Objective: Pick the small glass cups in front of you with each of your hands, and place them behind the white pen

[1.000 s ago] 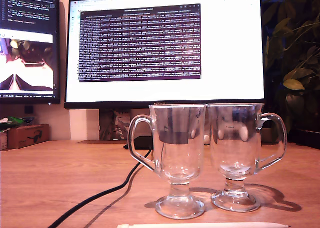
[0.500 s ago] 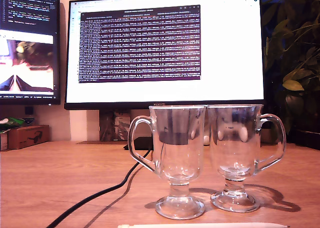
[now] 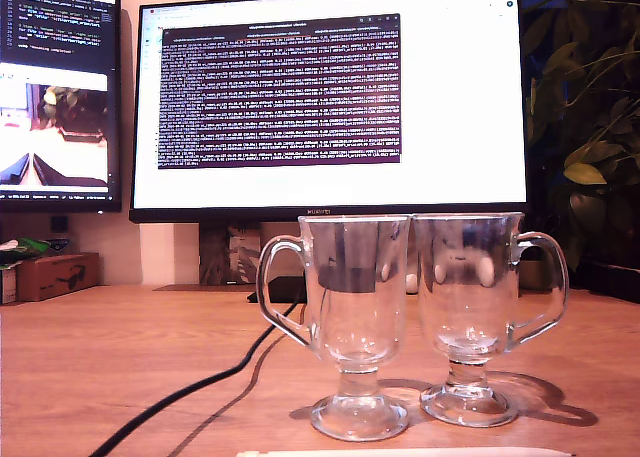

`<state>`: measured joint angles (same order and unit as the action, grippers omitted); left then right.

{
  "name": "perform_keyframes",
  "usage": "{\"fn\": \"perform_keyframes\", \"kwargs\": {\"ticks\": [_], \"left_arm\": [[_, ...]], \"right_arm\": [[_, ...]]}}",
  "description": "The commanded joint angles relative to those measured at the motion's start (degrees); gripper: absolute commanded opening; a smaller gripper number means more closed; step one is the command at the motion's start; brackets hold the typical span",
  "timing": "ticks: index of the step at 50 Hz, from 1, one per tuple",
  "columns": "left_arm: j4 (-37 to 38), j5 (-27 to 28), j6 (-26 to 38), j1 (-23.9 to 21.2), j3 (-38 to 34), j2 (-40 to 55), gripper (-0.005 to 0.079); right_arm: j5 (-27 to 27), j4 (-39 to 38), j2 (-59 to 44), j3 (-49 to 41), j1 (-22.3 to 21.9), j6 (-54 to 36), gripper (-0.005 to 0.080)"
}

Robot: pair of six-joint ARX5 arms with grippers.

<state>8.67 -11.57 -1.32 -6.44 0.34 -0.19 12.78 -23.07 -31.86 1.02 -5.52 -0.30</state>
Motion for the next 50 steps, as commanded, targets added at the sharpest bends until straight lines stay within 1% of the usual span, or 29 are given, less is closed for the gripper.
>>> {"fn": "perform_keyframes", "kwargs": {"ticks": [1,10,22,27,29,34,37,43,45,50], "left_arm": [[-0.48,0.72,0.04,0.37,-1.81,-0.52,-0.0019],[-0.61,1.68,0.04,0.39,-1.84,-0.52,-0.0019],[-1.16,1.73,-0.13,0.44,-1.81,-0.52,-0.0019],[-1.51,1.92,-0.37,0.44,-1.81,-0.52,-0.0019],[-1.44,1.92,-0.44,0.44,-1.81,-0.52,-0.0019],[-1.18,2.05,-1.53,0.44,-1.81,-0.52,-0.0019],[-0.81,2.14,-1.77,0.44,-1.81,-0.52,-0.0019],[1.62,2.14,-1.73,0.28,-1.81,-0.52,-0.0019],[2.86,2.19,-1.73,0.28,-1.81,-0.52,-0.0019],[2.89,2.14,-1.68,0.28,-1.75,-0.52,-0.0019]], "right_arm": [[0.17,-0.52,1.22,-0.79,0.26,-0.26,0.0],[0.28,0.37,6.14,-0.79,0.26,-0.17,0.0],[0.24,6.91,18.6,-0.76,0.26,0.35,0.0],[0.15,11.63,24.59,-0.76,0.26,0.46,0.0],[0.0,14.8,26.95,-0.74,0.26,0.46,0.0],[-2.58,22.32,31.98,-0.74,0.24,0.33,0.0],[-4.11,25.44,31.76,-0.52,0.22,0.24,0.0],[-4.33,30.84,31.8,-0.5,0.22,0.09,0.0],[-4.33,31.85,31.8,-0.5,0.22,0.17,0.0],[-4.33,32.94,31.76,-0.26,0.22,2.01,0.0]]}}
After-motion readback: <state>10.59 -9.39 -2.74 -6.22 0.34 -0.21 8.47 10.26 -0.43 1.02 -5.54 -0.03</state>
